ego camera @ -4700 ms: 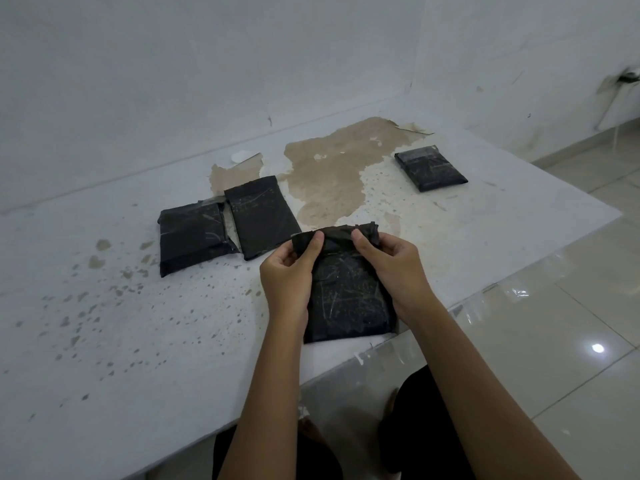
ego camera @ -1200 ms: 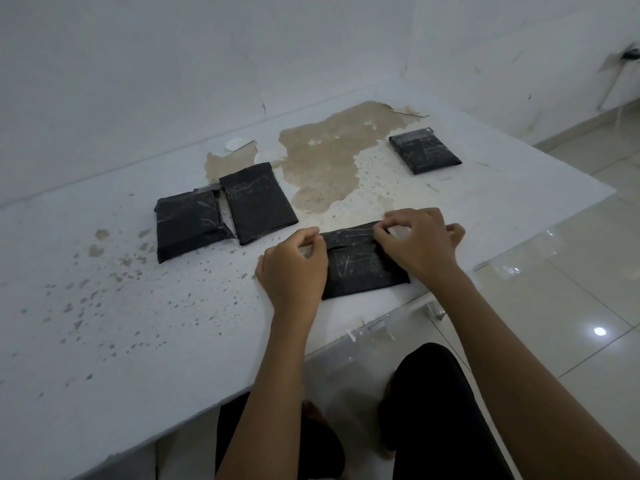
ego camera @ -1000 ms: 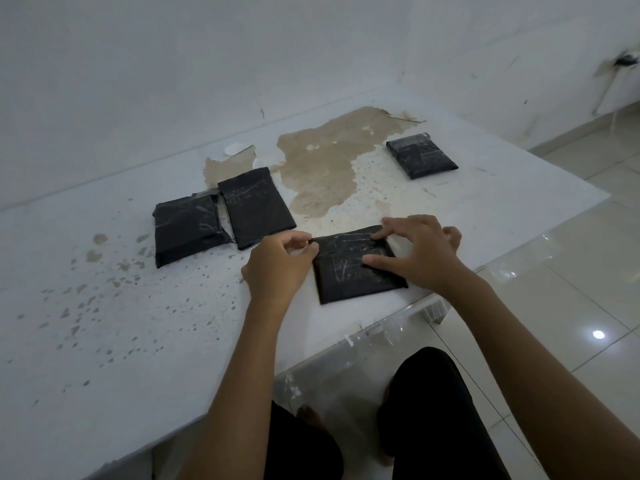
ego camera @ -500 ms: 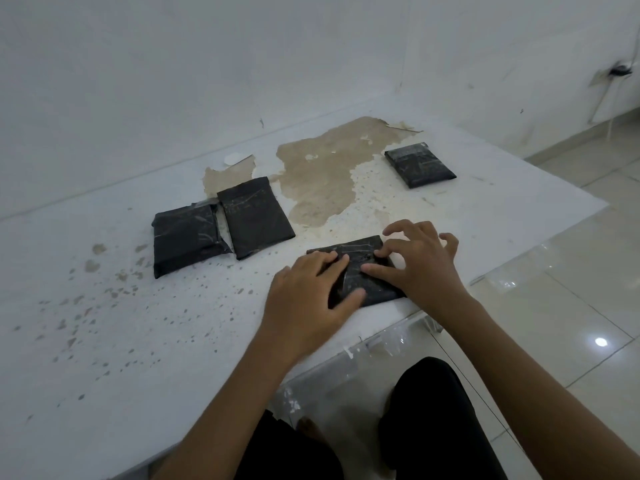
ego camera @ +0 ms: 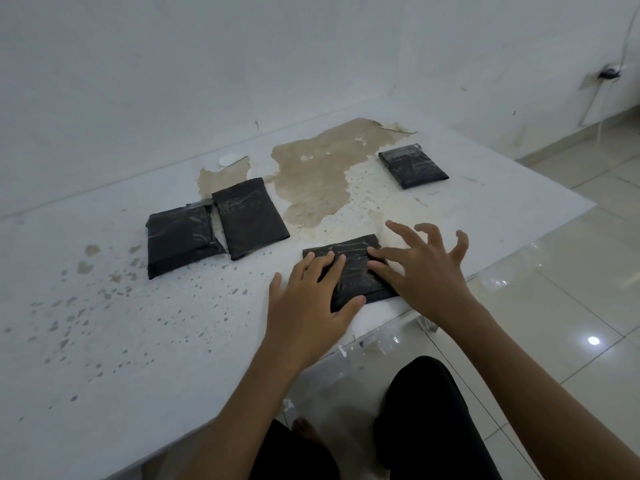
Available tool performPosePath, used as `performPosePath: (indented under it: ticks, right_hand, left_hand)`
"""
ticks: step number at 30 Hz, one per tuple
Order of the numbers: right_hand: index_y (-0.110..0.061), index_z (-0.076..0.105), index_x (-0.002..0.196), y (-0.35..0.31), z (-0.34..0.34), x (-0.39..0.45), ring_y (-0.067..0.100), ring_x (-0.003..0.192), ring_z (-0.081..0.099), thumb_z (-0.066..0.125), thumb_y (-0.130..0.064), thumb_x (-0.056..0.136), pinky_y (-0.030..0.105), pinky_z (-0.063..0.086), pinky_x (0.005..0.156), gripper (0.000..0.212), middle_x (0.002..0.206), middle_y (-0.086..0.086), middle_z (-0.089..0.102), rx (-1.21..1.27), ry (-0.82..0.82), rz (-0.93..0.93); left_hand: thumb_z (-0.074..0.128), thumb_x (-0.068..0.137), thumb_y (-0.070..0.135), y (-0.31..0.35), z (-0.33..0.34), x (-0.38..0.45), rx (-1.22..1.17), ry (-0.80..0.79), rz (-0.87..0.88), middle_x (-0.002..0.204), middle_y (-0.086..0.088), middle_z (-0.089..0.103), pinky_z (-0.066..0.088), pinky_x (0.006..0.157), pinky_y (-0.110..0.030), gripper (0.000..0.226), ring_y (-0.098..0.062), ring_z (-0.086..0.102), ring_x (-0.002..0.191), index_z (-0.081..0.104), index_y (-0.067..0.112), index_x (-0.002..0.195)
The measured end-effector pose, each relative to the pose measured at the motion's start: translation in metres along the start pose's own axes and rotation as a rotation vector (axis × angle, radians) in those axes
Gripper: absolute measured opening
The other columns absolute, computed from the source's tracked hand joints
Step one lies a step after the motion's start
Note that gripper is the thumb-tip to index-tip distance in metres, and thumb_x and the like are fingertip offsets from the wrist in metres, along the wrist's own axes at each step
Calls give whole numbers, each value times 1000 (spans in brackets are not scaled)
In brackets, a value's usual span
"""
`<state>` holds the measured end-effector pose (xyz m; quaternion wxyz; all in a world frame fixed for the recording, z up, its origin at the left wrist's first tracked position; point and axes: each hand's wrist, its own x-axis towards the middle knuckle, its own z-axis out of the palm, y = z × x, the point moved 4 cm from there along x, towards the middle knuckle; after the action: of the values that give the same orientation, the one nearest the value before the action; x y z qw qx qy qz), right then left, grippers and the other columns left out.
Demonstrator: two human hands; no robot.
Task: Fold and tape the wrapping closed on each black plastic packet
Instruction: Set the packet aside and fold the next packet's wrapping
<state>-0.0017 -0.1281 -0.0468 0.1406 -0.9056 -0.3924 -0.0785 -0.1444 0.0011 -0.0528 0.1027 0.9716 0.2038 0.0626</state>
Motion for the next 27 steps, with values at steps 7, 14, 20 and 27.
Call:
performPosePath:
  ticks: [7,14,20,27]
  right_hand:
    - [-31,76,108,-11,3,2,23,118,56,67,-34,94,67,16,105,16,117,-10,70,14,64,-73]
    - [-36,68,119,-13,1,-4,19,120,52,29,-47,97,62,6,109,46,120,-16,67,-22,-14,7]
    - [-36,66,121,-15,2,-5,19,118,53,35,-44,101,61,3,108,38,119,-16,66,-20,-20,12]
    - [-29,66,116,-19,4,-5,23,110,57,49,-37,102,68,13,107,24,111,-11,67,-66,-7,-5]
  left_hand:
    - [46,73,95,-13,-8,2,-144,73,-61,155,19,38,31,116,-44,106,-6,36,141,23,36,158]
    - [35,75,98,-29,-10,-11,36,155,-95,149,24,44,38,109,-47,93,-15,35,141,50,42,147]
    - [32,79,94,-32,-19,-13,2,188,-118,139,25,57,39,107,-47,83,-11,47,129,64,40,134]
    - [42,87,81,-33,-40,35,-157,249,-348,86,15,73,50,96,-48,57,-18,66,98,72,35,98]
